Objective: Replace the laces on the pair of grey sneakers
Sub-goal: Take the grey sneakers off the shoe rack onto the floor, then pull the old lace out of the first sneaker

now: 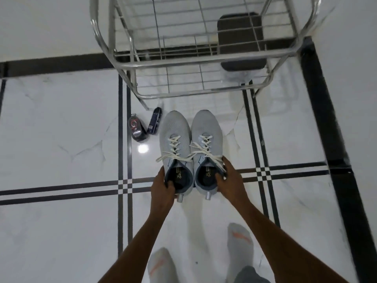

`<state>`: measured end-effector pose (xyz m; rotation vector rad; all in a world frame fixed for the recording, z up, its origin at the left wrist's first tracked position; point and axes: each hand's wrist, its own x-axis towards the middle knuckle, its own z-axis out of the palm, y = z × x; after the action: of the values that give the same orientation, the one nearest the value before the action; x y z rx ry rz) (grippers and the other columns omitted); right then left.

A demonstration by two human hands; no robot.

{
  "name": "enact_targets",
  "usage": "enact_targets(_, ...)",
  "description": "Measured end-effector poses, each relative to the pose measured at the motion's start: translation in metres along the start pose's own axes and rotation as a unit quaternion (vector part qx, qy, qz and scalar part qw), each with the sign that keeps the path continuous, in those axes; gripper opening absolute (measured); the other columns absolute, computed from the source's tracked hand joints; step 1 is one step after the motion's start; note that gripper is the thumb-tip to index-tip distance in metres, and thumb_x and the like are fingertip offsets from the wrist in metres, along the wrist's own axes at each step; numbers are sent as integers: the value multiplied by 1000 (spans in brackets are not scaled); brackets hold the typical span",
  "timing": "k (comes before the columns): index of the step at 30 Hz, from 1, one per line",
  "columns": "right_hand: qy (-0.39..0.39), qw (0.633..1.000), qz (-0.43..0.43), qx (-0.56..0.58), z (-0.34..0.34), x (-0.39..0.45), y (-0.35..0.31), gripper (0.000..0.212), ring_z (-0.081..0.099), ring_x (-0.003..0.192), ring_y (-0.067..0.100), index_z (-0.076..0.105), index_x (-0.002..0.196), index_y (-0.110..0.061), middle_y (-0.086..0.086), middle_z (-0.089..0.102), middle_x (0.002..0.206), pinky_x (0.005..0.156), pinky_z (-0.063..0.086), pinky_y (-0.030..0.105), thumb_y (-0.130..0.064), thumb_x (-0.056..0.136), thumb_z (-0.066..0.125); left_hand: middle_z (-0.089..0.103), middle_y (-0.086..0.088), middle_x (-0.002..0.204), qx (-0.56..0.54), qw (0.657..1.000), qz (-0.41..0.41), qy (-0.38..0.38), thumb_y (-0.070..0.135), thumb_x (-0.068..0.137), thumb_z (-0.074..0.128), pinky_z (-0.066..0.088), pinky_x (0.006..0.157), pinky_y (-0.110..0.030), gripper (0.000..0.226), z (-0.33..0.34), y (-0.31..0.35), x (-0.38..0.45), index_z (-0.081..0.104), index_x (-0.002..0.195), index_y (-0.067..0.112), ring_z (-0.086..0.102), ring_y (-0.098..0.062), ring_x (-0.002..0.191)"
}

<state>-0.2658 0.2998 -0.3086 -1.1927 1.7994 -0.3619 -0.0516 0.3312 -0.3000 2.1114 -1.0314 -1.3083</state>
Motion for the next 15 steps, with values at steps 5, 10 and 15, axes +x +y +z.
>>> enact_targets(5, -22, 999, -1, -24, 35, 62, 44, 64, 61, 120, 32, 34, 155, -17, 11, 59, 141, 101, 49, 38, -12, 97, 59, 66, -7, 125, -5, 1000, -21, 6, 13, 84, 44, 58, 92, -53, 62, 41, -53, 59, 50, 145, 21, 64, -29, 111)
enact_targets(10, -44, 998, 5, -34, 51, 100, 65, 62, 59, 125, 31, 33, 155, -19, 9, 56, 145, 101, 46, 31, -14, 98, 59, 66, -2, 122, -17, 999, -25, 25, 3, 91, 49, 57, 94, -48, 58, 66, -72, 88, 50, 145, 23, 64, -24, 110)
enact_targets(15, -20, 999, 0, -30, 54, 126, 62, 60, 59, 124, 31, 36, 154, -17, 10, 59, 140, 103, 50, 39, -12, 98, 57, 63, 7, 121, -16, 998, -40, 49, 42, 91, 56, 61, 84, -53, 56, 73, -70, 112, 46, 145, 33, 67, -25, 107)
